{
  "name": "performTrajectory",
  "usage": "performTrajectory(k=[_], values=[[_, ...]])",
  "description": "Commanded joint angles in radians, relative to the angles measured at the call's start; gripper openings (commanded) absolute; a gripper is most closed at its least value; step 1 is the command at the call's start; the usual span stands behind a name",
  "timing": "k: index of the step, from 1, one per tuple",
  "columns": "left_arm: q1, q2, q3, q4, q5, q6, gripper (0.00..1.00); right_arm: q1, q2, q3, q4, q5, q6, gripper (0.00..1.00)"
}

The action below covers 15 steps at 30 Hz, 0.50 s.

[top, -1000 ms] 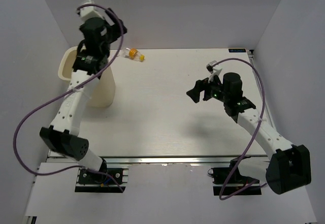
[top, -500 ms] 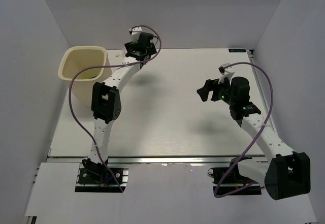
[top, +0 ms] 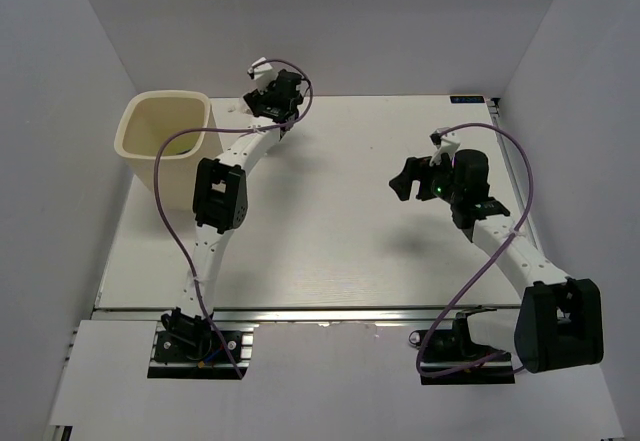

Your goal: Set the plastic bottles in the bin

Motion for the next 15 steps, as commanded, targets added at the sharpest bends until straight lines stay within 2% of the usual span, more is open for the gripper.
performTrajectory(k=[1, 5, 9, 15], values=[[0.058, 0.015, 0.012, 0.037, 0.019, -0.097, 0.98, -0.012, 0.016, 0.008, 0.045, -0.026, -0.011, 0.89], [0.106, 0.059, 0.014, 0.129, 0.104, -0.131, 0.98, -0.023, 0.048, 0.015, 0.056, -0.049, -0.011, 0.89], [0.114, 0.110, 0.031, 0.239, 0.188, -0.065, 0.98, -0.026, 0.085, 0.034, 0.050, -0.078, -0.014, 0.89], [0.118, 0.161, 0.045, 0.291, 0.133, -0.066, 0.98, -0.030, 0.122, 0.044, 0.047, -0.094, -0.026, 0.89]])
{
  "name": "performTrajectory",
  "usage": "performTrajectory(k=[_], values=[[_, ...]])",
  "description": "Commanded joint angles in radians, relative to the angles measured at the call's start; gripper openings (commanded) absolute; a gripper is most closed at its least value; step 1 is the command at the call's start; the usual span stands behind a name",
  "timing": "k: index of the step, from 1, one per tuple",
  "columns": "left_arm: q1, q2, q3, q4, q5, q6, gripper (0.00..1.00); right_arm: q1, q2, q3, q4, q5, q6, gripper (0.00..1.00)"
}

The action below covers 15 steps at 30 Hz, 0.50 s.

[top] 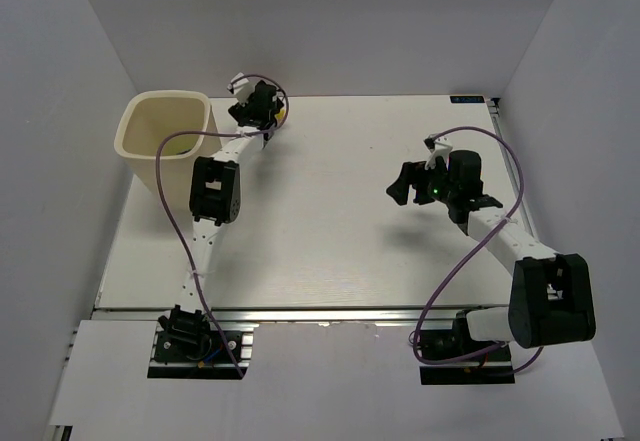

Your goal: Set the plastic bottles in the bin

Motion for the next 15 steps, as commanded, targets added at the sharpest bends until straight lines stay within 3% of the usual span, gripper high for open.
performTrajectory(k=[1, 12, 15], values=[[-0.015, -0.013, 0.038, 0.082, 0.002, 0.007, 0.98, -0.007, 0.004, 0.045, 0.038, -0.027, -0.016, 0.89], [-0.002, 0.140, 0.113, 0.214, 0.055, -0.061, 0.98, -0.017, 0.083, 0.067, 0.055, -0.064, 0.007, 0.89], [-0.001, 0.143, 0.102, 0.222, 0.035, -0.081, 0.93, -0.021, 0.093, 0.073, 0.055, -0.070, 0.010, 0.89]])
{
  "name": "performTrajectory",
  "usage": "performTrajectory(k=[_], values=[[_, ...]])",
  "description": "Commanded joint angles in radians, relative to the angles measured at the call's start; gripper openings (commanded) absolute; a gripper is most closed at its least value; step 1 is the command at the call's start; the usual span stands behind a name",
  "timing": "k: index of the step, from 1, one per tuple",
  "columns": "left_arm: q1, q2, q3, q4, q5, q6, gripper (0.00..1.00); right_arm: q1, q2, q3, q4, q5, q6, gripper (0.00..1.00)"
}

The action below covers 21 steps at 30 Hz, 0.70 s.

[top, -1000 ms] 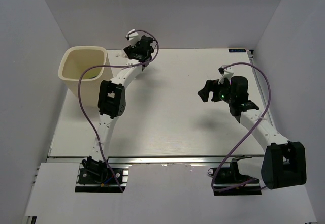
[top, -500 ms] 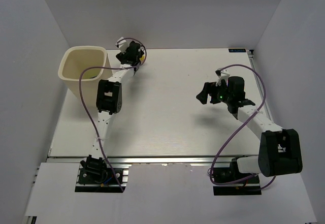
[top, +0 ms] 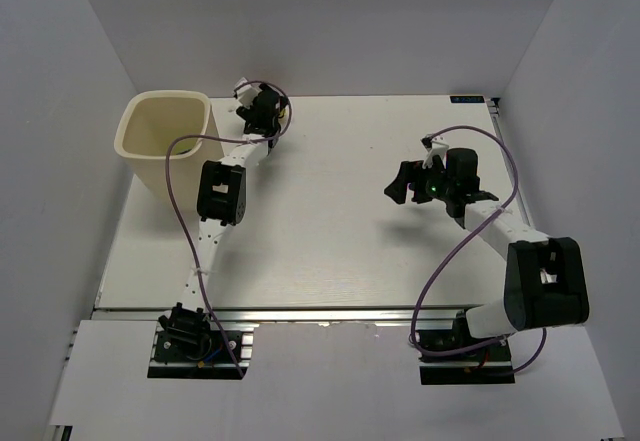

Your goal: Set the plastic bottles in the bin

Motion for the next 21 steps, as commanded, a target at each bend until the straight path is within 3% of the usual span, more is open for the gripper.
performTrajectory(k=[1, 3, 4, 7, 8, 9, 14, 17, 21], values=[[0.009, 0.004, 0.004, 0.023, 0.011, -0.044, 0.81, -0.009, 0.010, 0.049, 0.034, -0.019, 0.005, 0.89], [0.010, 0.002, 0.003, 0.029, 0.016, -0.053, 0.72, -0.012, 0.022, 0.052, 0.034, -0.020, 0.004, 0.89], [0.013, 0.001, 0.001, 0.031, 0.016, -0.051, 0.62, -0.014, 0.026, 0.059, 0.032, -0.022, 0.005, 0.89], [0.013, -0.021, -0.011, 0.035, 0.016, -0.033, 0.51, -0.018, 0.033, 0.063, 0.028, -0.046, 0.007, 0.89], [0.012, -0.040, -0.025, 0.034, 0.021, -0.027, 0.36, -0.018, 0.033, 0.059, 0.029, -0.051, 0.007, 0.89], [0.012, -0.053, -0.037, 0.034, 0.025, -0.025, 0.31, -0.018, 0.031, 0.058, 0.032, -0.054, 0.007, 0.89], [0.006, -0.163, -0.154, 0.063, 0.074, -0.004, 0.22, -0.020, 0.017, 0.049, 0.043, -0.066, 0.019, 0.89], [-0.016, -0.243, -0.184, 0.037, 0.090, 0.064, 0.09, -0.021, -0.006, 0.032, 0.057, -0.082, 0.034, 0.89], [-0.063, -0.434, -0.297, 0.031, 0.126, 0.168, 0.00, -0.021, -0.058, -0.002, 0.083, -0.096, 0.053, 0.89]])
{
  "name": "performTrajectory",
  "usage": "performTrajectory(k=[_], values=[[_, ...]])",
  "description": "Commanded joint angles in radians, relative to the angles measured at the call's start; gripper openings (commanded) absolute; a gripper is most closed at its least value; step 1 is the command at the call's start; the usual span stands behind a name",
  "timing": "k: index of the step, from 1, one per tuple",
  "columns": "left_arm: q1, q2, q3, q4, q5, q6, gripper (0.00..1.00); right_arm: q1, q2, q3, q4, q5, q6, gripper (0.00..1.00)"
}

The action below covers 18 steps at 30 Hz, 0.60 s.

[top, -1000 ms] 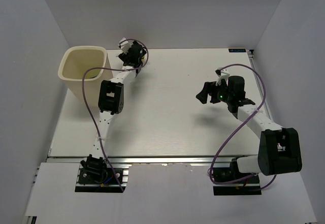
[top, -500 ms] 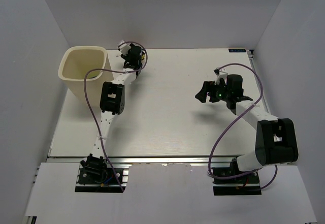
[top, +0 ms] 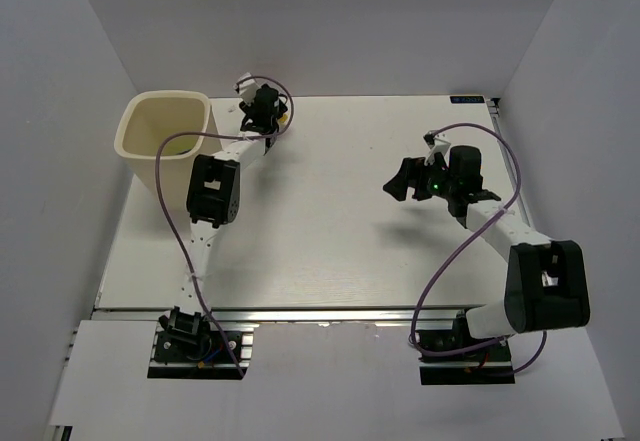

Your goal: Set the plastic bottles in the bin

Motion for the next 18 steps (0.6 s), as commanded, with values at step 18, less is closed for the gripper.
performTrajectory(k=[18], values=[[0.100, -1.059, -0.492, -0.356, 0.015, 0.128, 0.00, -0.005, -0.199, -0.102, 0.124, -0.076, 0.072, 0.89]])
